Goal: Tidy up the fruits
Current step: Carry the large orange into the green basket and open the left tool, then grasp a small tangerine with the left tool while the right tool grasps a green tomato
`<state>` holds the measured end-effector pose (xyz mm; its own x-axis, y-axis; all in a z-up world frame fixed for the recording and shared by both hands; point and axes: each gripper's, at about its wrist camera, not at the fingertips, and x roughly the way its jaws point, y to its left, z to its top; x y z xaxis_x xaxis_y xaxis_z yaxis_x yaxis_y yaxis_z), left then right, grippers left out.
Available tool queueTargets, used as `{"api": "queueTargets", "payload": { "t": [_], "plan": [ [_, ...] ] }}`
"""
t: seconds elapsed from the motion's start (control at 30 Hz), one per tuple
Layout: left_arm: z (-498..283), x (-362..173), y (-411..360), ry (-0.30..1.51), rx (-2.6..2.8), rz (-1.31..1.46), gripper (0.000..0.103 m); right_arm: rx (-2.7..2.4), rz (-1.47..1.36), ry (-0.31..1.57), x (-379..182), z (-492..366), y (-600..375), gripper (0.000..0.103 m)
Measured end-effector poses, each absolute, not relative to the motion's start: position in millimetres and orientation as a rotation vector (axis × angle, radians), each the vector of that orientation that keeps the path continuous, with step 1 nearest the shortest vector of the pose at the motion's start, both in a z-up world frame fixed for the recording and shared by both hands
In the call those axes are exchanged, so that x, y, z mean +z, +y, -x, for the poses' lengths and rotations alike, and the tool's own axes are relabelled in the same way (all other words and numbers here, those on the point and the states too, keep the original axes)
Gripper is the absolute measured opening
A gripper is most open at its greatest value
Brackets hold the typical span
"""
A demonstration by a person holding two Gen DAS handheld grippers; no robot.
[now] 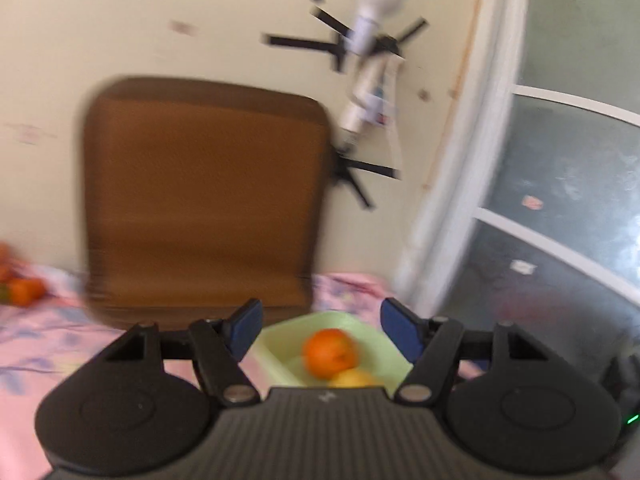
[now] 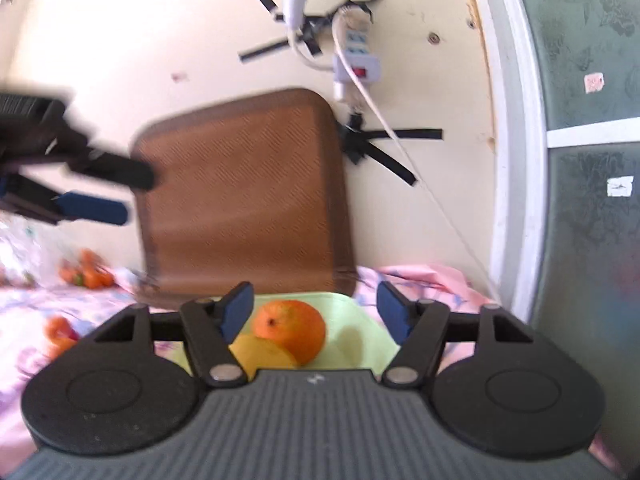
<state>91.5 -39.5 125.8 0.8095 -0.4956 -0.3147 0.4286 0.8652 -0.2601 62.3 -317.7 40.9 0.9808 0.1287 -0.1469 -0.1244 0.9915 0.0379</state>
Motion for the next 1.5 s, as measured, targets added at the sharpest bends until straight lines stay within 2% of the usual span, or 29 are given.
{"api": "queueTargets", "payload": {
  "t": [0.3, 0.4, 0.53, 0.73, 0.97, 1.17, 1.5],
  "plan": [
    [-50, 82, 95, 0.465, -0.172, 0.240, 0.066, 0.323, -0.026, 0.173, 50, -34, -238, 0.048],
    [-44, 66, 116, 0.493, -0.149, 0.284, 0.066, 0.373, -0.009, 0.208, 48, -37, -209, 0.044],
    [-38, 45, 128, 0.525, -0.147, 0.295, 0.066, 0.416, 0.017, 0.268, 40, -38, -180, 0.043],
    [-37, 27, 125, 0.552, -0.198, 0.298, 0.066, 0.439, 0.058, 0.374, 28, -46, -155, 0.042],
    [-49, 29, 116, 0.561, -0.271, 0.329, 0.066, 0.438, 0.115, 0.435, 23, -64, -142, 0.042],
    [-69, 33, 67, 0.595, -0.359, 0.212, 0.061, 0.336, 0.073, 0.496, 15, -96, -166, 0.039],
    [-103, 14, 14, 0.694, -0.373, 0.147, 0.061, 0.369, 0.047, 0.564, 10, -121, -187, 0.039]
  ]
}}
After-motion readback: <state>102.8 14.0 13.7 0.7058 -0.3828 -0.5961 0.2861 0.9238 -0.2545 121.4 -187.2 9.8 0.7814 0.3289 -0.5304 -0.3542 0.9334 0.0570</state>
